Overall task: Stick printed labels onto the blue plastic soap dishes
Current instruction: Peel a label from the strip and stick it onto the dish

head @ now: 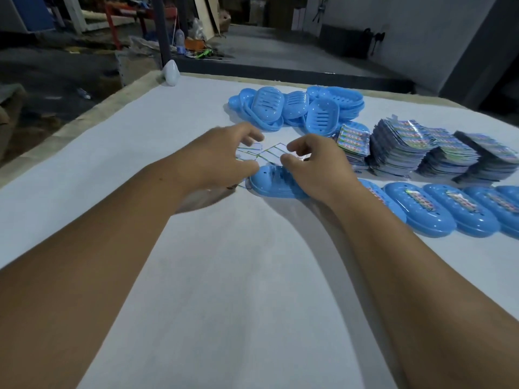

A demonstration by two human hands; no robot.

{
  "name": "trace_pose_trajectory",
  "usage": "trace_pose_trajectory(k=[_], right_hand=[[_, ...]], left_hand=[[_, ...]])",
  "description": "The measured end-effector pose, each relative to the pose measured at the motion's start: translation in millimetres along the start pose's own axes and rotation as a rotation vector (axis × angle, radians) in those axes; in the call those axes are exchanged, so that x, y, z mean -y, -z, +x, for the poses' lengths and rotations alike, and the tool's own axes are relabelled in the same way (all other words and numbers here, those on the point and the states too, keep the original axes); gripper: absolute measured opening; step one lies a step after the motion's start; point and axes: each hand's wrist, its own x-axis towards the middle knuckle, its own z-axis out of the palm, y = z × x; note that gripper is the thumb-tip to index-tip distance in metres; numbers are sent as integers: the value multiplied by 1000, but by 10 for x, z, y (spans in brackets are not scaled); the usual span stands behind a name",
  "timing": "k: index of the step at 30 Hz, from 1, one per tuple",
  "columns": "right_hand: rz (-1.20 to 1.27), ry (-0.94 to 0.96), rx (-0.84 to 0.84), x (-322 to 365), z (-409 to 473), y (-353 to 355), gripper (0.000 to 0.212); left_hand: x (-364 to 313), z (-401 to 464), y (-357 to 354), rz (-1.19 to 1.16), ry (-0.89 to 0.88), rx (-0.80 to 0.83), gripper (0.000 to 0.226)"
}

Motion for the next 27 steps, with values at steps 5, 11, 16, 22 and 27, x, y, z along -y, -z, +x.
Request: trace_pose_trajectory(k=[5,11,16,22,27], right_hand=[[-46,8,90,12,-33,-12,32],[-55,28,91,35,-37,-36,34],[-36,48,94,40,-47,-90,31],[-32,59,92,30,-42,-94,30],[54,76,6,52,-45,-74,25]], left_hand=[[215,-7,107,216,219,-88,33],[183,-12,131,170,281,-65,61],[171,-3,151,-94,410,-101,65],[146,9,188,-253,409,-233,16],[60,35,216,-460,317,-377,6]])
